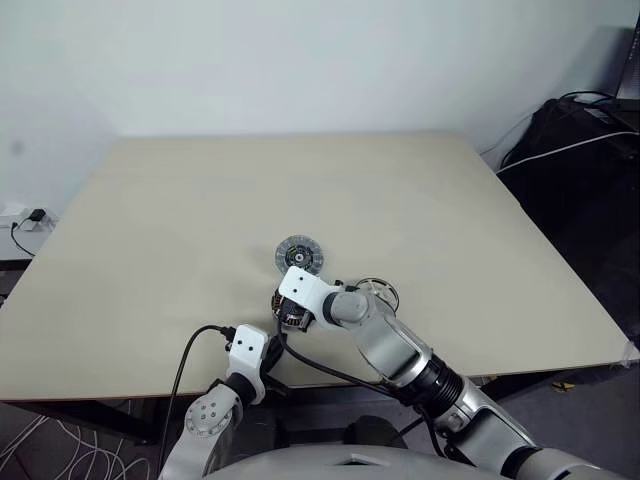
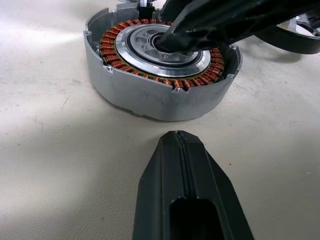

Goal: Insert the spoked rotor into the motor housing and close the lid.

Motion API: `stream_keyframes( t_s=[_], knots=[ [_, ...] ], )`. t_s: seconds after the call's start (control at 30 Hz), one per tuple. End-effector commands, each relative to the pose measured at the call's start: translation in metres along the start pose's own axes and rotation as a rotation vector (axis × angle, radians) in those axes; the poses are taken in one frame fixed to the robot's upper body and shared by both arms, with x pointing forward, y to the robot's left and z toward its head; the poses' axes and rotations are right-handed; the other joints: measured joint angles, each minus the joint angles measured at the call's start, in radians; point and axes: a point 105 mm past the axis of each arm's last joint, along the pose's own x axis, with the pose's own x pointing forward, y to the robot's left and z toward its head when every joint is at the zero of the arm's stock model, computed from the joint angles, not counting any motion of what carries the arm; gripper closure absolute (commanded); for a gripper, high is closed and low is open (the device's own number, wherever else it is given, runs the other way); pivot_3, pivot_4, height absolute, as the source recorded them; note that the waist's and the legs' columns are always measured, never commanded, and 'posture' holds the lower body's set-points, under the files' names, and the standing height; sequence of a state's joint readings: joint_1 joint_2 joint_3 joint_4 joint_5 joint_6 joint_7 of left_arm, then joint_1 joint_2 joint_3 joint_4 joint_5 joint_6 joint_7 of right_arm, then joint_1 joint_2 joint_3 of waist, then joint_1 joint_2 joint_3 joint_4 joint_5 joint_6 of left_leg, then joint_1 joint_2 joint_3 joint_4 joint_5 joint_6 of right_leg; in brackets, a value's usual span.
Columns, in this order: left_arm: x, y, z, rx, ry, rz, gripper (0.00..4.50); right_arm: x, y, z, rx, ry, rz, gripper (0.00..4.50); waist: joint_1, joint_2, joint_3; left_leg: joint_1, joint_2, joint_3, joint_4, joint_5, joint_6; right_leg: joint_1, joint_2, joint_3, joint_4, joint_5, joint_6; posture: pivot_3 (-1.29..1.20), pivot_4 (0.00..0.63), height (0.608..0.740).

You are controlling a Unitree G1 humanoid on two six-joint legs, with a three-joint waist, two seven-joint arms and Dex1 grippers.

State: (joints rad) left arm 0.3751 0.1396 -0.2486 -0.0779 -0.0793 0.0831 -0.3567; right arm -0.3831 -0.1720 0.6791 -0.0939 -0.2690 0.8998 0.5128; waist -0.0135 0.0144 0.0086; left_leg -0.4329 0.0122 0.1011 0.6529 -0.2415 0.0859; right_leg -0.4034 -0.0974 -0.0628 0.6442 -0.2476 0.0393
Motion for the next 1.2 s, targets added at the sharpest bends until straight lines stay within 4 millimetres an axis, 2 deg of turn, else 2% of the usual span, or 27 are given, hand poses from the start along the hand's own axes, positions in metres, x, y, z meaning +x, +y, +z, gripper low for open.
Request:
stream_keyframes(
  t_s=[0.03, 0.5, 0.83, 1.2],
  knots=[
    [0.002, -0.003, 0.011, 0.007, -0.038, -0.004, 4.50, 0.000, -0.007, 0.006, -0.050, -0.017, -0.043, 3.28, 0.000, 0.000, 0.000, 0.000, 0.000, 0.000, 0.000, 0.000, 0.000, 0.000, 0.000, 0.000, 0.000, 0.000, 0.000, 0.00, 0.000, 0.740],
    [0.002, -0.006, 0.013, 0.003, -0.046, 0.002, 4.50, 0.000, -0.002, 0.011, -0.195, -0.020, -0.060, 3.28, -0.001, 0.000, 0.000, 0.000, 0.000, 0.000, 0.000, 0.000, 0.000, 0.000, 0.000, 0.000, 0.000, 0.000, 0.000, 0.00, 0.000, 0.740],
    [0.001, -0.006, 0.015, 0.002, -0.047, 0.004, 4.50, 0.001, 0.001, 0.006, -0.132, 0.029, -0.005, 3.28, 0.000, 0.000, 0.000, 0.000, 0.000, 0.000, 0.000, 0.000, 0.000, 0.000, 0.000, 0.000, 0.000, 0.000, 0.000, 0.00, 0.000, 0.740],
    [0.001, -0.003, 0.010, -0.001, -0.043, 0.008, 4.50, 0.003, -0.006, 0.003, -0.108, 0.052, -0.052, 3.28, -0.001, 0.000, 0.000, 0.000, 0.000, 0.000, 0.000, 0.000, 0.000, 0.000, 0.000, 0.000, 0.000, 0.000, 0.000, 0.00, 0.000, 0.740]
  ],
)
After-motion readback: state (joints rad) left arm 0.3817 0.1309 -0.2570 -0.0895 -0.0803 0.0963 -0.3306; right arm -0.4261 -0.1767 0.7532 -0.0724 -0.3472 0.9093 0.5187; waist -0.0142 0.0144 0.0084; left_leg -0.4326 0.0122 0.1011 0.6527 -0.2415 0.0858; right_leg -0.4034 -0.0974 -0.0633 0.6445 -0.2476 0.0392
